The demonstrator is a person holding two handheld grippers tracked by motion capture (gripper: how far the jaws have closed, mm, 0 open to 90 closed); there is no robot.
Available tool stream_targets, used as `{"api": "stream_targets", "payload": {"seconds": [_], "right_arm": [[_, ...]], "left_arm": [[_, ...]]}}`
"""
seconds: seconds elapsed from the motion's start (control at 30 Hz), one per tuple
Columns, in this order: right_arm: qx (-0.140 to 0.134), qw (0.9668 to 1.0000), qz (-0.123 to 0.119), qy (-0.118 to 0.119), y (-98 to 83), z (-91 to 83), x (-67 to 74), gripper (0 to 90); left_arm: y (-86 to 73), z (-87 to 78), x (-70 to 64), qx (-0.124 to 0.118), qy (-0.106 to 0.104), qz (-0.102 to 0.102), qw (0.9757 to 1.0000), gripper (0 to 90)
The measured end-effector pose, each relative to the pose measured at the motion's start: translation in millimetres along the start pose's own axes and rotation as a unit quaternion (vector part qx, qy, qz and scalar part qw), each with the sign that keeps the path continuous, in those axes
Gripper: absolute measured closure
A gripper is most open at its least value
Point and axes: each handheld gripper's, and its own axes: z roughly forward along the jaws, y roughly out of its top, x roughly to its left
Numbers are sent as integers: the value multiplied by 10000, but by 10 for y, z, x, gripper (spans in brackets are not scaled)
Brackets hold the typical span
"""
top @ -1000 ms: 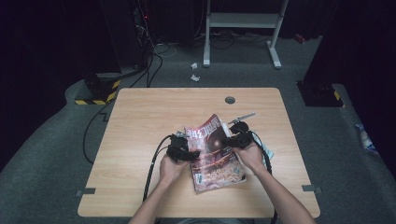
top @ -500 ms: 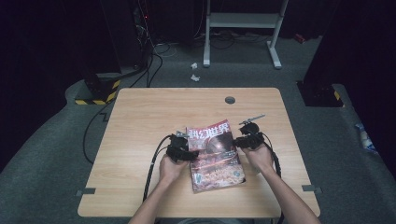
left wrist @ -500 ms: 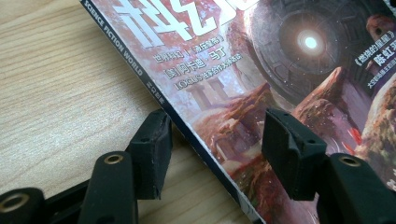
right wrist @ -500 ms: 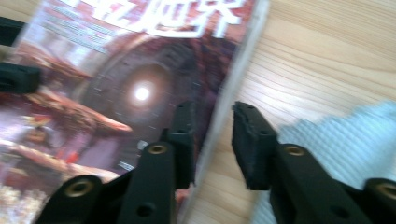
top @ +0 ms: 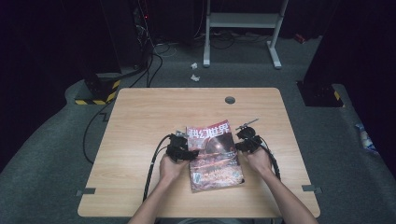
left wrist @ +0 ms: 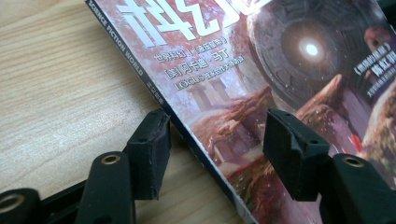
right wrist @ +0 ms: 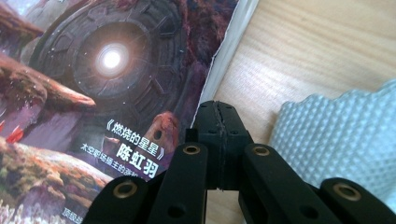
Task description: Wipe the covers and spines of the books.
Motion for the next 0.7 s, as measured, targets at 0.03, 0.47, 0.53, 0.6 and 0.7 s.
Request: {"api": "stream_targets", "payload": {"seconds": [0.03,0.47,0.53,0.6,0.7], "right_arm": [[34,10000,-32,5,-4,9,5,895],[-20,9998,-182,94,25,64,138,897],[8,9998,-157,92,29,64,152,896],[-7,9998,-150,90,35,71,173,897],[-37,9998,-154,152,48,86,198,897]], "left_arm": [[3,4,2,-22,25,4,10000,402],[14,4,62,-67,-157,-270,9995,404],[15,0,66,-59,-118,-271,9995,410],[15,-2,72,-60,-98,-281,9995,420],[19,-1,84,-51,-177,-293,9994,443]]}}
